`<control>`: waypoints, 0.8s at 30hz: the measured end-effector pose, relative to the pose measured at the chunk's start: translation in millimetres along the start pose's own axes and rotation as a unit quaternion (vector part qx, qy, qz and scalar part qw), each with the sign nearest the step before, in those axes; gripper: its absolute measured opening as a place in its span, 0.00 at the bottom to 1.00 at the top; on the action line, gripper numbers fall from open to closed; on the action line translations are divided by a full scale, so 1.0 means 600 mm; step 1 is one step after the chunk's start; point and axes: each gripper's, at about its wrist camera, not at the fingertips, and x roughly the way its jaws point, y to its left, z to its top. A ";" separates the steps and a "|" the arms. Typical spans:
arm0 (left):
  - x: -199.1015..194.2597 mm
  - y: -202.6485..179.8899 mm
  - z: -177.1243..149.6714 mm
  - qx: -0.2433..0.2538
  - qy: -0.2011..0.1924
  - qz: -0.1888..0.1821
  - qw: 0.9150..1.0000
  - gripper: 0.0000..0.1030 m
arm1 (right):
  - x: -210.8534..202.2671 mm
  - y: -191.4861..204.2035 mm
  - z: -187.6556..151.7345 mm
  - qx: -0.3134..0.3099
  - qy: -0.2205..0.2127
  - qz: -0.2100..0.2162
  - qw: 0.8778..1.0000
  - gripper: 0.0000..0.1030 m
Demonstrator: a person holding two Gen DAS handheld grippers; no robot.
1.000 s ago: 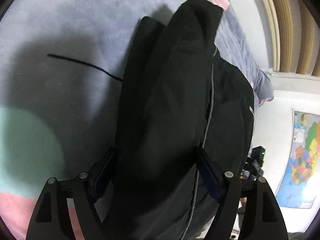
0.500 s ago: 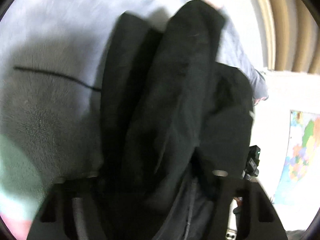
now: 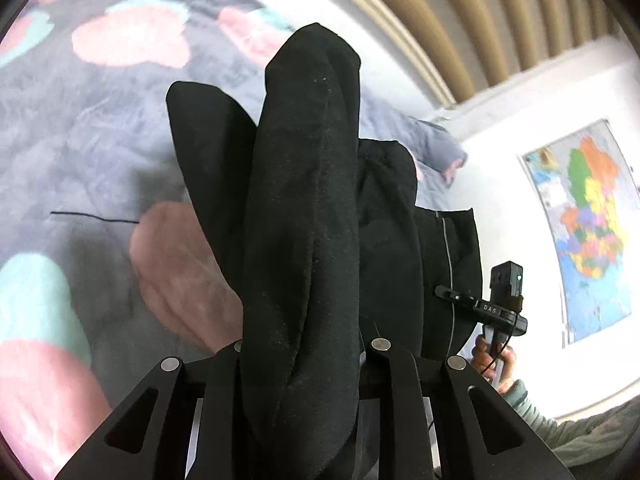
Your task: Fold large clothes
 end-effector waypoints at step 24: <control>-0.050 0.245 -0.282 -0.275 0.020 0.055 0.960 0.55 | -0.009 -0.077 -0.230 0.090 0.071 -0.087 0.990 0.60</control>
